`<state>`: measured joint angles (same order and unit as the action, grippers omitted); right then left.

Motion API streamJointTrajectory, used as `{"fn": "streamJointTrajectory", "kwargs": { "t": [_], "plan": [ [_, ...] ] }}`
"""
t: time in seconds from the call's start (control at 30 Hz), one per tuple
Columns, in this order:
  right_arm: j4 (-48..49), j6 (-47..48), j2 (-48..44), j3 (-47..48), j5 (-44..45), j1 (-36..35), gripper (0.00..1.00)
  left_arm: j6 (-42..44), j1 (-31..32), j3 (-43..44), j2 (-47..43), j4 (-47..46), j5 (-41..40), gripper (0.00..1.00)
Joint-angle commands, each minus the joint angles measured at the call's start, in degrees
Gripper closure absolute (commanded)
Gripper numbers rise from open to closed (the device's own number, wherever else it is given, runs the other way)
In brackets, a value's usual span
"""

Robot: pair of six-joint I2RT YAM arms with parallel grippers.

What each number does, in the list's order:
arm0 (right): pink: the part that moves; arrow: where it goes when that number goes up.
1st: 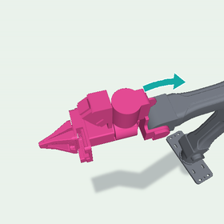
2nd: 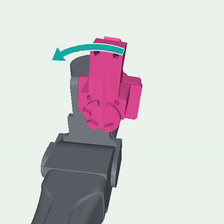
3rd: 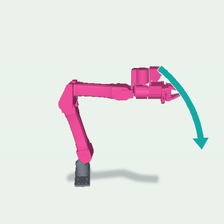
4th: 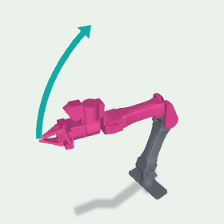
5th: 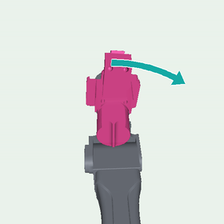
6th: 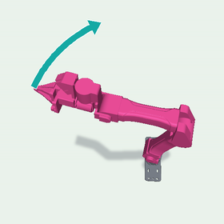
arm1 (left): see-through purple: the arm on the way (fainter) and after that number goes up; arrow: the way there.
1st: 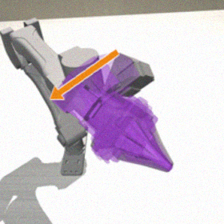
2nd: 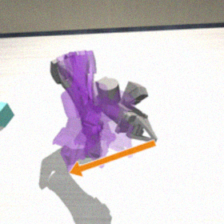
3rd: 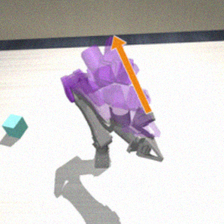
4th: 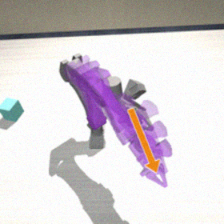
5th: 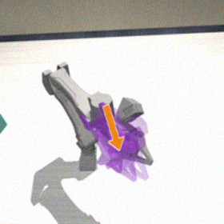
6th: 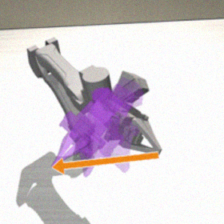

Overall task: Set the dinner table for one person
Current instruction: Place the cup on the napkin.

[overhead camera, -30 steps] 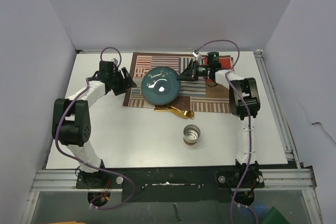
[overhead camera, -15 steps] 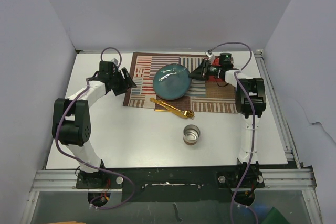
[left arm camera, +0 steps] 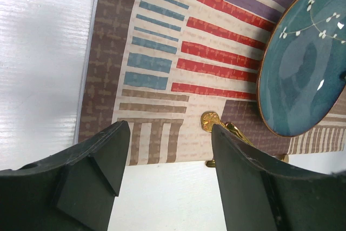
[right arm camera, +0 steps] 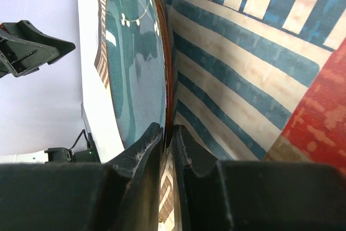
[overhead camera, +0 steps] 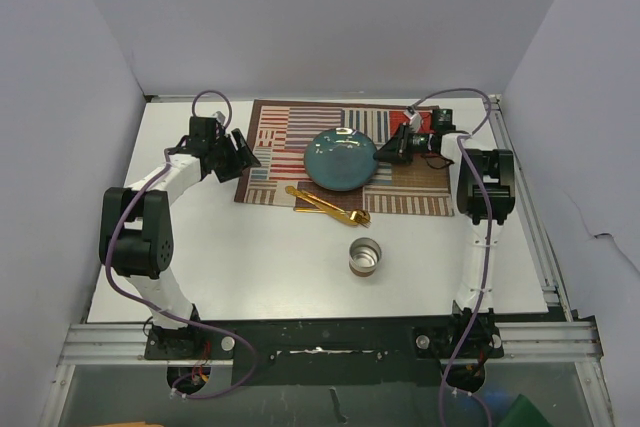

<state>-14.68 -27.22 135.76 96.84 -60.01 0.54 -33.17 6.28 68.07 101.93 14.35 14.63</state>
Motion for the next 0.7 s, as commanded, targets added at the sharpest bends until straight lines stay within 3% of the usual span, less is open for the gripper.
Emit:
{"fn": "streamJointTrajectory", "kwargs": {
  "t": [0.0, 0.47, 0.57, 0.67],
  "plan": [
    [2.6, 0.56, -0.45, 3.37, -3.8, 0.89, 1.0, 0.91, -0.31, 0.83, 0.24, -2.44, 1.03, 0.38],
    [0.89, -0.02, 5.85, 11.88, -4.5, 2.67, 0.99, 0.33, 0.33, -0.47, -0.01, -3.76, 1.1, 0.38],
    [5.54, -1.87, 4.76, 9.39, -5.81, 2.56, 0.69, 0.1, 0.7, -1.37, -1.08, -4.2, 0.68, 0.36],
    [11.71, -3.67, 1.02, 3.87, -6.71, 2.54, 0.62, 0.16, 1.48, -1.74, -2.26, -4.41, 0.01, 0.35]
  ]
}}
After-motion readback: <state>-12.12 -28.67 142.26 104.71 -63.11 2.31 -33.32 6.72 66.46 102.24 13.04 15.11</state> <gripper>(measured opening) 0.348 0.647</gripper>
